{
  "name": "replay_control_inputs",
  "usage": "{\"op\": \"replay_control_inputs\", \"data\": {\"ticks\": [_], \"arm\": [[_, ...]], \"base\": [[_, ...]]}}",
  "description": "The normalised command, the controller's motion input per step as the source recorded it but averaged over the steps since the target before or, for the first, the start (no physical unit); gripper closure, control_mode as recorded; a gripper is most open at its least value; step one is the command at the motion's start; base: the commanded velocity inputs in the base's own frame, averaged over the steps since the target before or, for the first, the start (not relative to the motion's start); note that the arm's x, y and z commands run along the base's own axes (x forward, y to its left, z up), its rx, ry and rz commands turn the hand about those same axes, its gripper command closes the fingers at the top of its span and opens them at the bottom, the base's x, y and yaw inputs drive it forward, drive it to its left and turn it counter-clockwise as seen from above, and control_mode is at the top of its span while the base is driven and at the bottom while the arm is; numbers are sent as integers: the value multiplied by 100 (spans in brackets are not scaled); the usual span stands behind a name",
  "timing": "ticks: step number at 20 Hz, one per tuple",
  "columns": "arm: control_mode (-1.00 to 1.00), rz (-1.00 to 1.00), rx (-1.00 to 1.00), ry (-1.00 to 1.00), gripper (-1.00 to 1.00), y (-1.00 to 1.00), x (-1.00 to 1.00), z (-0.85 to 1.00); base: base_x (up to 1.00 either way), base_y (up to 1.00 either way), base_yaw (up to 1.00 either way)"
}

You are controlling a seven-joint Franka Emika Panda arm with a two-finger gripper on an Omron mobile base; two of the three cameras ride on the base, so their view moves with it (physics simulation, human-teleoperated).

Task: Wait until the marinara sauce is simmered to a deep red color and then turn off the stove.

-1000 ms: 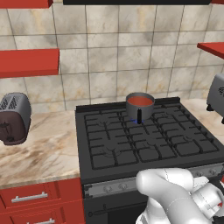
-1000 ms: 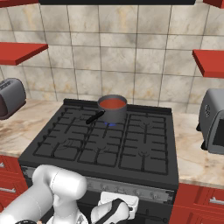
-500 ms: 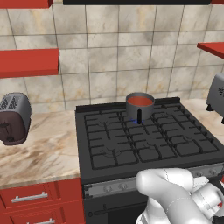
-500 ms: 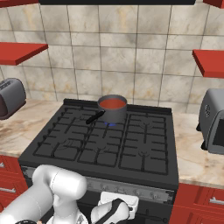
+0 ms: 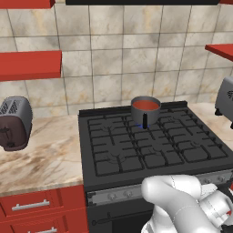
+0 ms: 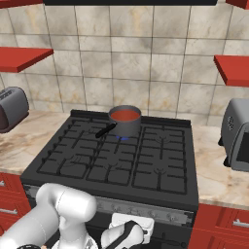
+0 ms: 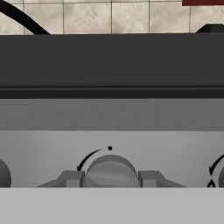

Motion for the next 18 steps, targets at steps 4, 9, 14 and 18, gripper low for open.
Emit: {"op": "replay_control_inputs", "data": {"ticks": [4,9,14,18], "arm": [[-100,0,0,0,100,0,0,0],[-100,0,0,0,100,0,0,0],[-100,0,0,0,100,0,0,0],[-100,0,0,0,100,0,0,0]], "base": [[0,0,0],[0,0,0],[0,0,0],[0,0,0]]}}
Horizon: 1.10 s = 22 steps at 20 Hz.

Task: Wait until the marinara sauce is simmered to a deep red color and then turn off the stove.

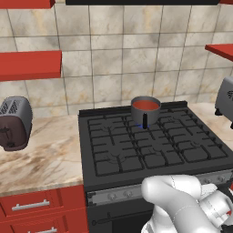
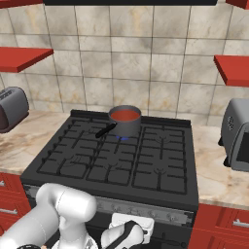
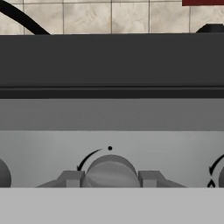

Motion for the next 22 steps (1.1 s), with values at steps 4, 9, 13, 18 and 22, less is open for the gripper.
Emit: {"op": "replay_control_inputs", "data": {"ticks": [4,9,13,18,22], "arm": [[-100,0,0,0,100,0,0,0],[-100,0,0,0,100,0,0,0],[-100,0,0,0,100,0,0,0],[-100,0,0,0,100,0,0,0],[-100,0,0,0,100,0,0,0]], "base": [[0,0,0],[0,0,0],[0,0,0],[0,0,0],[0,0,0]]}}
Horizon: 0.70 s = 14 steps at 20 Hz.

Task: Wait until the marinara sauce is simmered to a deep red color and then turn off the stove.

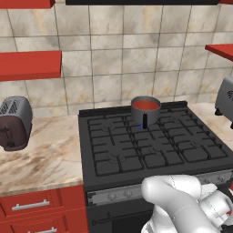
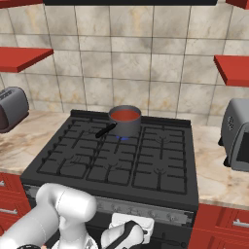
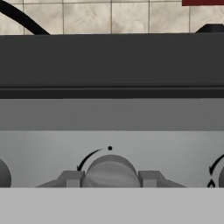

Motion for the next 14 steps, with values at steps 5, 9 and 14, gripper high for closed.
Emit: {"op": "replay_control_inputs", "data": {"ticks": [5,9,14], "arm": [[-100,0,0,0,100,0,0,0],[-100,0,0,0,100,0,0,0],[-100,0,0,0,100,0,0,0]], "base": [[0,0,0],[0,0,0],[0,0,0]]}}
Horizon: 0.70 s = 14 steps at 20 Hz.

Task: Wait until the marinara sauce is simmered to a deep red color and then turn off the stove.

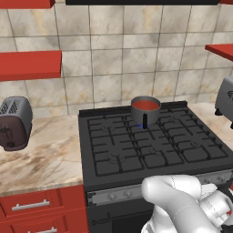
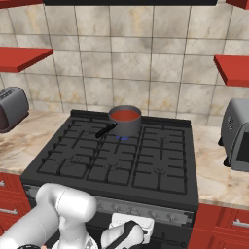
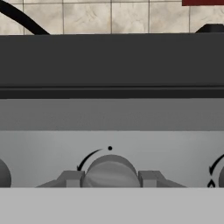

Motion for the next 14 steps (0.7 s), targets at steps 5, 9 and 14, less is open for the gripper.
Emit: {"op": "replay_control_inputs", "data": {"ticks": [5,9,14], "arm": [[-100,0,0,0,100,0,0,0],[-100,0,0,0,100,0,0,0],[-100,0,0,0,100,0,0,0]], "base": [[0,0,0],[0,0,0],[0,0,0]]}}
